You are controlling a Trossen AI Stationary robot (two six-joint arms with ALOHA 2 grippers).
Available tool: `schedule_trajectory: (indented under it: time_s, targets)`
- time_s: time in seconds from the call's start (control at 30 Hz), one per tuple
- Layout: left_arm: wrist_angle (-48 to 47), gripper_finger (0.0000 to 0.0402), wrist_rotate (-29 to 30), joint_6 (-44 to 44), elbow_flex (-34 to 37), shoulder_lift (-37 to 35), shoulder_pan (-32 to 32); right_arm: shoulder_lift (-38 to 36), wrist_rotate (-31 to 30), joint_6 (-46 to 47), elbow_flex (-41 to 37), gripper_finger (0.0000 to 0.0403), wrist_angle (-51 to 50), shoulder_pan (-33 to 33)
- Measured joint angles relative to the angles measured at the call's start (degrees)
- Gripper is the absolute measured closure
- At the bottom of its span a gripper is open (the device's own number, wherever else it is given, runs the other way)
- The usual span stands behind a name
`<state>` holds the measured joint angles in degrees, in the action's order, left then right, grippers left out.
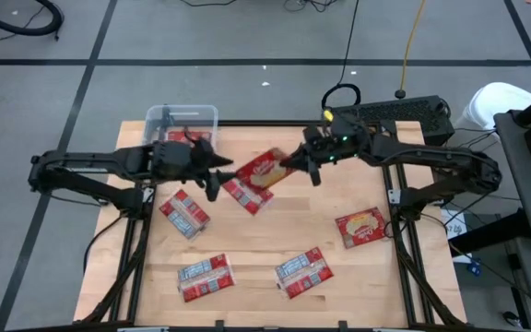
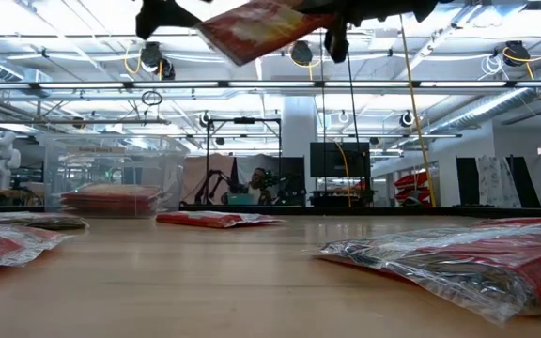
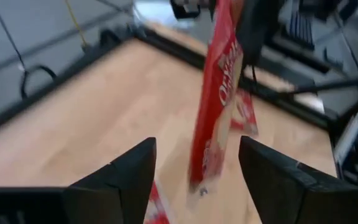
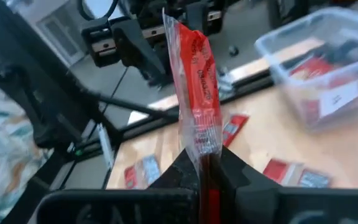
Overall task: Sort popcorn bags into baskets
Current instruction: Put the popcorn pack into the transparent bin
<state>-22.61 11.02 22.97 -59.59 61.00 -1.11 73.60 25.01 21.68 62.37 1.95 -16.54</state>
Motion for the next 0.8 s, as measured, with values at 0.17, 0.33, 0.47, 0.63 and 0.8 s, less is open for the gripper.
schedule_trajectory:
  time_s: [0.17, 0.33, 0.47, 0.63, 0.8]
  targets:
    - [1.97, 0.0183, 1.0, -0.99, 0.01, -2.65, -2.52, -1.94, -2.49, 0.12, 0.0, 0.0401, 3.41, -1.71]
    - [7.97, 0.0199, -1.32, -4.17, 0.0, -2.98, -5.77, -1.58, -2.49, 2.06, 0.0, 0.0403, 10.96, -2.24]
    - [12.87, 0.0209, -5.34, -5.46, -0.01, -2.21, -9.02, -0.43, -2.67, 3.44, 0.0, 0.0402, 14.6, -2.24]
    - [13.22, 0.0238, -12.79, -6.33, 0.02, -1.64, -13.01, 0.38, -4.22, 3.81, 0.0, 0.0402, 16.85, -2.16]
    - [13.23, 0.0295, -19.15, -6.34, 0.04, -1.34, -15.81, 0.37, -5.5, 3.67, 0.0, 0.0402, 16.84, -2.13]
